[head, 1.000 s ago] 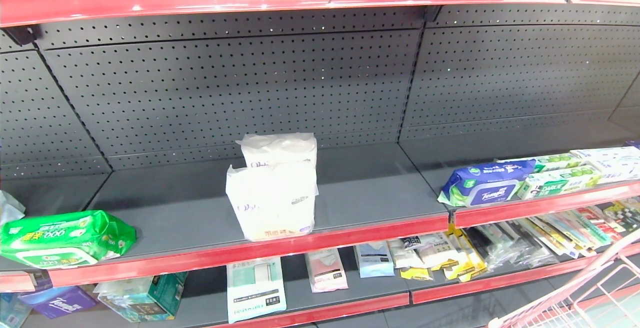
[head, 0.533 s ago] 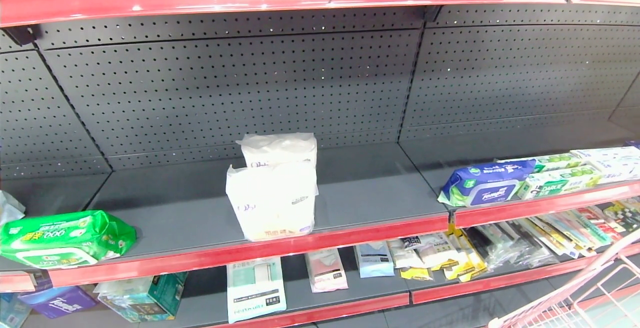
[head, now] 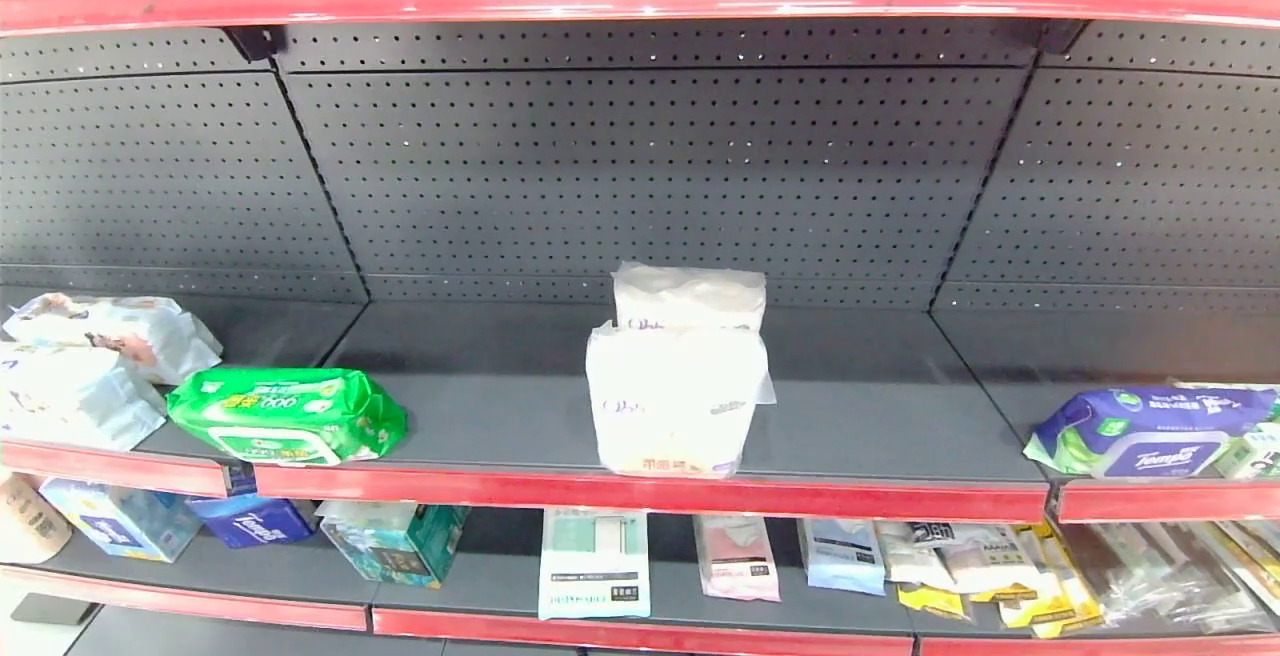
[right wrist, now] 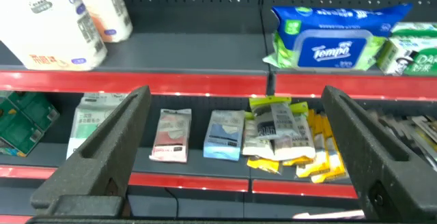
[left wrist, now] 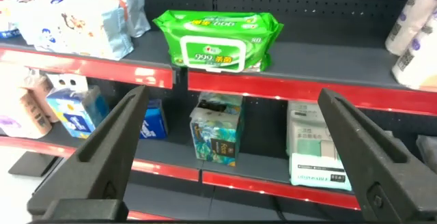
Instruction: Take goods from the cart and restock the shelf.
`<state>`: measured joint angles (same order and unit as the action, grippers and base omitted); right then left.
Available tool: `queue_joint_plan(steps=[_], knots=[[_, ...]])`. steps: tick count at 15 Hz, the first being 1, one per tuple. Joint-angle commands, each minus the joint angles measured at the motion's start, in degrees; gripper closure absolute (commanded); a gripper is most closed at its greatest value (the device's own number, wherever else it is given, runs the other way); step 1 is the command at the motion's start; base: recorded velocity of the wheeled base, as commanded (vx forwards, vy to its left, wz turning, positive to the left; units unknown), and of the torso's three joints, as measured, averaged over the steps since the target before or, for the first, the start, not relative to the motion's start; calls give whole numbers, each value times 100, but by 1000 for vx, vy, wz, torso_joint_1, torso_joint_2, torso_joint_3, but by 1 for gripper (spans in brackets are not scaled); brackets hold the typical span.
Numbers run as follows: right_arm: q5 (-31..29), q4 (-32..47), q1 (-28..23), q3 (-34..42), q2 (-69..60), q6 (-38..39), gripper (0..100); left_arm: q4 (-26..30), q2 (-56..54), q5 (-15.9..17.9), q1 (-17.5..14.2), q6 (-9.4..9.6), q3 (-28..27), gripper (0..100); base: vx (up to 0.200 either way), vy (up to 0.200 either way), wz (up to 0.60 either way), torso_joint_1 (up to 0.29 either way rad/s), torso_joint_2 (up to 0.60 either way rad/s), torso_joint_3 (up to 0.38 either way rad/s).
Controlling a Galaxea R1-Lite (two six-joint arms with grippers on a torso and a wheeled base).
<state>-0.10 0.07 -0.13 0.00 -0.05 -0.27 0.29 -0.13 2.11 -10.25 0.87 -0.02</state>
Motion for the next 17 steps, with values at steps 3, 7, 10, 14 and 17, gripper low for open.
queue_joint_plan(steps=[3,7,10,14,17], knots=[[1,1,-4,0,5,9,0,-3,13,0,-3,1,2,0,0,0,0,0,0,0],[1,1,5,0,5,9,0,-3,13,0,-3,-16,2,0,0,0,0,0,0,0],[1,1,5,0,5,9,0,-3,13,0,-3,-16,2,0,0,0,0,0,0,0],[1,1,5,0,5,9,0,-3,13,0,-3,-16,2,0,0,0,0,0,0,0],[1,1,5,0,5,9,0,-12,13,0,-3,-16,2,0,0,0,0,0,0,0]])
